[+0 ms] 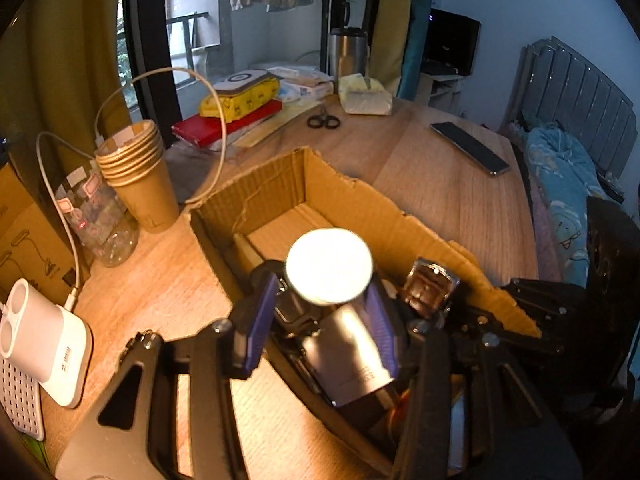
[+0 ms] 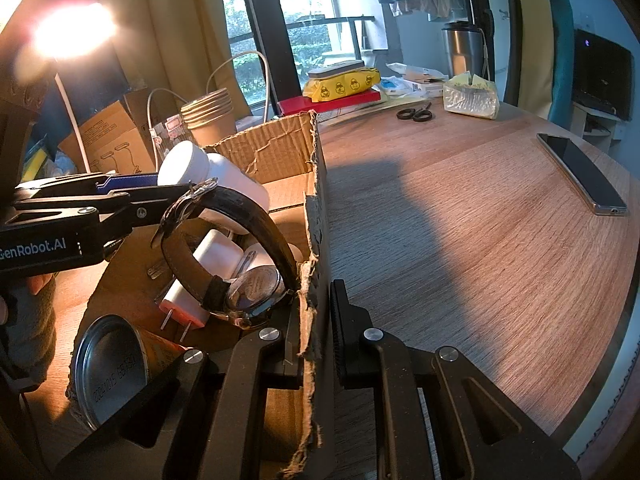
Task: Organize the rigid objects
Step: 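Lower the pill bottle into the box and open the left tool, then withdraw the left tool from the box toward the black flashlight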
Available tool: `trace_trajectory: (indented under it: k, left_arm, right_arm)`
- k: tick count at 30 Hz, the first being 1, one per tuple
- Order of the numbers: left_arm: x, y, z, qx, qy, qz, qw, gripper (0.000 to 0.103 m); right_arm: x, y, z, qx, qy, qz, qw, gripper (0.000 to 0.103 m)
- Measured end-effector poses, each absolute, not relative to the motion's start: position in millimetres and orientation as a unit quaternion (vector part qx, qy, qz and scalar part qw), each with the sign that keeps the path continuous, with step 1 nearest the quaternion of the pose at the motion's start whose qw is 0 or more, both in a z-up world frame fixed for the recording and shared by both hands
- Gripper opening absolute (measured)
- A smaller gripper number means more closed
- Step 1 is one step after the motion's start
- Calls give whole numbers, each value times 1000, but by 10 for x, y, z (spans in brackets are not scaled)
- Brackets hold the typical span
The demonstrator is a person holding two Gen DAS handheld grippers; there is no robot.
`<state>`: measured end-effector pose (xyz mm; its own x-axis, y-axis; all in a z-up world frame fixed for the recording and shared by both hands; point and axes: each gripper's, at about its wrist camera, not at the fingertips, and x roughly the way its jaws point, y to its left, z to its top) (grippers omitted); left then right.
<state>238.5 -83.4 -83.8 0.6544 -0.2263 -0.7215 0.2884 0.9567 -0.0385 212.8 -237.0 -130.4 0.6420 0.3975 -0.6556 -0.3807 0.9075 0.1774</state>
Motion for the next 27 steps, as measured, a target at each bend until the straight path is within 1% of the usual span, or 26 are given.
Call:
trace_trajectory:
  k: [12, 14, 27]
  left_arm:
    - [2302, -818, -820, 48, 391, -136, 909, 48]
    - [2259, -806, -800, 51, 389, -133, 910, 51]
    - [1887, -612, -640, 74, 371, -105, 920, 52]
  right_arm:
    - [2129, -2373, -1297, 12, 365, 215, 906, 13]
    - [2129, -2373, -1297, 11, 365, 215, 906, 13]
    - [2129, -2373, -1297, 11, 365, 215, 906, 13]
